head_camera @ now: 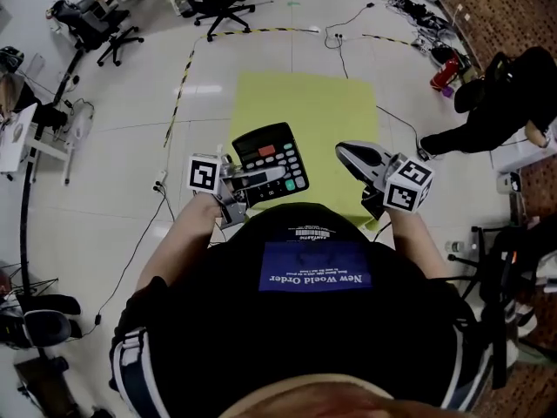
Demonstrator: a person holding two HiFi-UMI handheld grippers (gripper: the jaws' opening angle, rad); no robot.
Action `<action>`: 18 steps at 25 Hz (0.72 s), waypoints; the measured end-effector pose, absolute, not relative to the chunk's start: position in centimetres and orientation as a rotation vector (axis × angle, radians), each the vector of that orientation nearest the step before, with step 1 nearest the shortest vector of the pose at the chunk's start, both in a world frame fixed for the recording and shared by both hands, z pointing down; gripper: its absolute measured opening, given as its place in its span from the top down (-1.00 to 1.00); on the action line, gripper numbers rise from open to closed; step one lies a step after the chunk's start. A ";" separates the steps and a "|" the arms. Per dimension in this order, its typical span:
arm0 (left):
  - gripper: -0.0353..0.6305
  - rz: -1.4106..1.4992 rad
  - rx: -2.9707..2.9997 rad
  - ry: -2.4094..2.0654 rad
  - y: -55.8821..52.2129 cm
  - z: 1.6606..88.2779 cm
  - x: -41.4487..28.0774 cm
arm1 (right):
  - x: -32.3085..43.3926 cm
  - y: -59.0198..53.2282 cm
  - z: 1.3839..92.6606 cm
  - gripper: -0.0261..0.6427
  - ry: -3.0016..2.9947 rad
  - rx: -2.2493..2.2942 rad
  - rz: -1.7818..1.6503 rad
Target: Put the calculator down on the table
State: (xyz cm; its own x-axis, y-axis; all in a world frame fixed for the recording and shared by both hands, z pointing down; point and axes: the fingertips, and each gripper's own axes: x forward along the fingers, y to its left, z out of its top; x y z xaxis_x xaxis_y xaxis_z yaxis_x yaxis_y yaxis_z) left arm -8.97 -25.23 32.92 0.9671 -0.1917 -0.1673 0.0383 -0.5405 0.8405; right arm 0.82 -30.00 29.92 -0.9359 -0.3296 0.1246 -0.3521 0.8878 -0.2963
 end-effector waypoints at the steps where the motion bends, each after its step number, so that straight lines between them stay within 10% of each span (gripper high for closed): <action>1: 0.63 -0.272 2.107 -0.114 -25.3 33.6 -9.0 | 0.7 -30.0 30.3 0.96 -2.967 0.545 0.511; 18: 0.63 0.315 1.866 -0.140 -29.5 64.4 -0.1 | 4.1 -35.4 56.0 0.96 -2.733 0.689 0.916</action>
